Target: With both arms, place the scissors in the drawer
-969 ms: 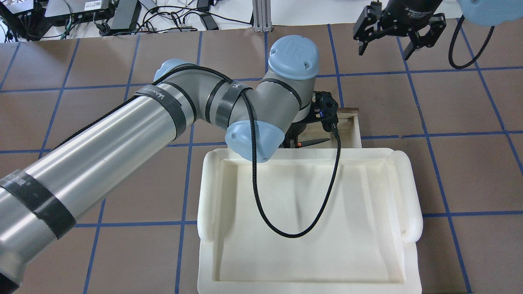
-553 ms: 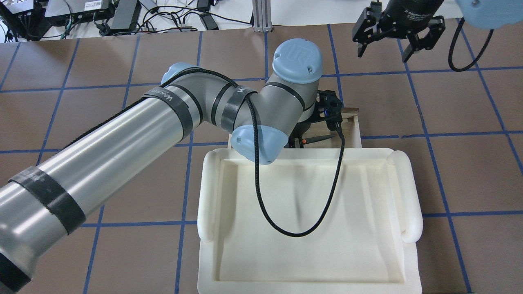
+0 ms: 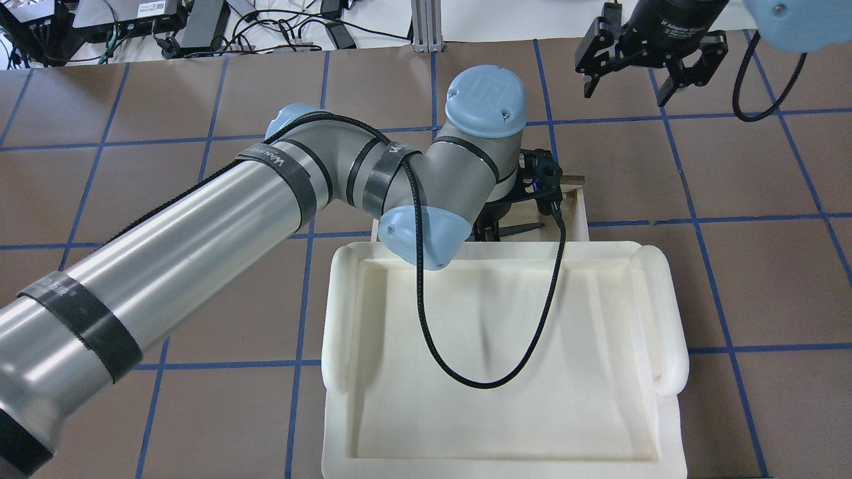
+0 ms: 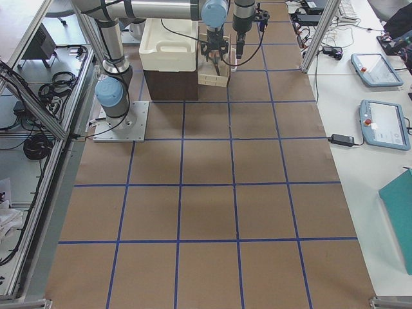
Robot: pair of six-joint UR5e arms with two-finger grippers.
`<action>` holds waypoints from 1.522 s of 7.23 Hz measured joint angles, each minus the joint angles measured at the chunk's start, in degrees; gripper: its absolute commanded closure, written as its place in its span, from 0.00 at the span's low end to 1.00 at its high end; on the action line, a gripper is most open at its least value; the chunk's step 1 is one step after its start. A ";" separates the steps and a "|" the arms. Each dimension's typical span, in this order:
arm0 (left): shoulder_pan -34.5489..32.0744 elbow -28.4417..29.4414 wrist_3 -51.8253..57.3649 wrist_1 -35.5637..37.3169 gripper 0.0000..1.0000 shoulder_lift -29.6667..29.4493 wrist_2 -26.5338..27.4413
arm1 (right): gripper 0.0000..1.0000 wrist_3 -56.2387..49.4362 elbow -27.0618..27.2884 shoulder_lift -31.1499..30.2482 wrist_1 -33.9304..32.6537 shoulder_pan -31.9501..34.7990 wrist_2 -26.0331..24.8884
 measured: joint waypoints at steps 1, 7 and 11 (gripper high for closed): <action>0.05 0.13 0.32 0.38 0.00 0.43 -0.08 | 0.00 0.10 0.04 0.04 0.04 0.00 -0.79; 7.26 3.50 5.08 -3.17 0.00 8.43 -1.56 | 0.00 0.30 0.52 -0.06 0.62 1.07 -3.35; 19.49 7.36 14.12 -23.25 0.00 17.52 -2.01 | 0.00 0.17 0.51 -0.39 0.63 3.38 -5.62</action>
